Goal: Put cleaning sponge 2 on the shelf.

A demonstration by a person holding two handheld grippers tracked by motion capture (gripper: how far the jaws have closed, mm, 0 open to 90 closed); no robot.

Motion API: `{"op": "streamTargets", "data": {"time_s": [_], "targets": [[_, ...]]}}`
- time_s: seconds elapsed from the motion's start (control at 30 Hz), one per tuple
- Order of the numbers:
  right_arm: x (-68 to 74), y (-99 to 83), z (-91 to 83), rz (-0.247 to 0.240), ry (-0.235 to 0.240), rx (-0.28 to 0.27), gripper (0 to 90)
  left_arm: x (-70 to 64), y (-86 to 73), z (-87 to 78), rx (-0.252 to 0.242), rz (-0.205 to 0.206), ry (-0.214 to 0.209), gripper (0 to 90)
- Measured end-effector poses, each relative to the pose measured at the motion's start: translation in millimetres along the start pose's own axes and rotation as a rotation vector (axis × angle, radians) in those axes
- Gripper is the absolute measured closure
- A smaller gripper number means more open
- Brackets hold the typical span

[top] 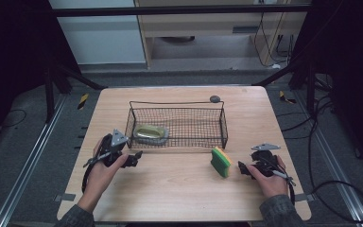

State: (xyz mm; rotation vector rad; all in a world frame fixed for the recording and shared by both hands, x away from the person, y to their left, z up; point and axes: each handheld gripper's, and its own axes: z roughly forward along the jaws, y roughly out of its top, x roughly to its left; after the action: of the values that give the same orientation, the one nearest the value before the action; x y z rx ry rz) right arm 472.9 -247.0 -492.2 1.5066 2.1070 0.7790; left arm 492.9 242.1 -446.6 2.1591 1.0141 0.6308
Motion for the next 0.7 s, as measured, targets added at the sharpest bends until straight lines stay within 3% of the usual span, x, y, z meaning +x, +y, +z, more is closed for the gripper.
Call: {"op": "streamTargets", "data": {"time_s": [0.03,0.07,0.1,0.13,0.17,0.3,0.57,0.7], "targets": [[5.1,2.1,-11.4,-0.020,0.003,0.011,15.4,0.8,-10.9,1.4,0.005,-0.033,0.008,5.3],[5.1,2.1,-11.4,-0.020,0.003,0.011,15.4,0.8,-10.9,1.4,0.005,-0.033,0.008,5.4],[10.8,1.6,-21.2,-0.052,0.009,0.041,17.1,0.7,-20.8,4.6,0.031,-0.047,-0.010,5.0],[12.6,1.1,-24.3,-0.061,0.010,0.053,18.1,0.7,-20.8,4.6,0.031,-0.047,-0.010,5.0],[15.4,0.3,-29.0,-0.069,0.018,0.064,19.3,-0.5,-31.0,8.6,0.060,-0.050,0.003,5.1],[22.7,0.6,-37.8,-0.077,0.042,0.114,20.0,-2.0,-42.7,17.0,0.103,-0.070,-0.031,4.7],[34.8,4.6,-49.9,-0.066,0.084,0.159,19.5,-3.3,-47.7,26.9,0.124,-0.094,-0.038,4.1],[41.5,9.0,-57.3,-0.086,0.101,0.168,19.2,-1.9,-49.1,28.0,0.117,-0.109,-0.047,3.0]]}}
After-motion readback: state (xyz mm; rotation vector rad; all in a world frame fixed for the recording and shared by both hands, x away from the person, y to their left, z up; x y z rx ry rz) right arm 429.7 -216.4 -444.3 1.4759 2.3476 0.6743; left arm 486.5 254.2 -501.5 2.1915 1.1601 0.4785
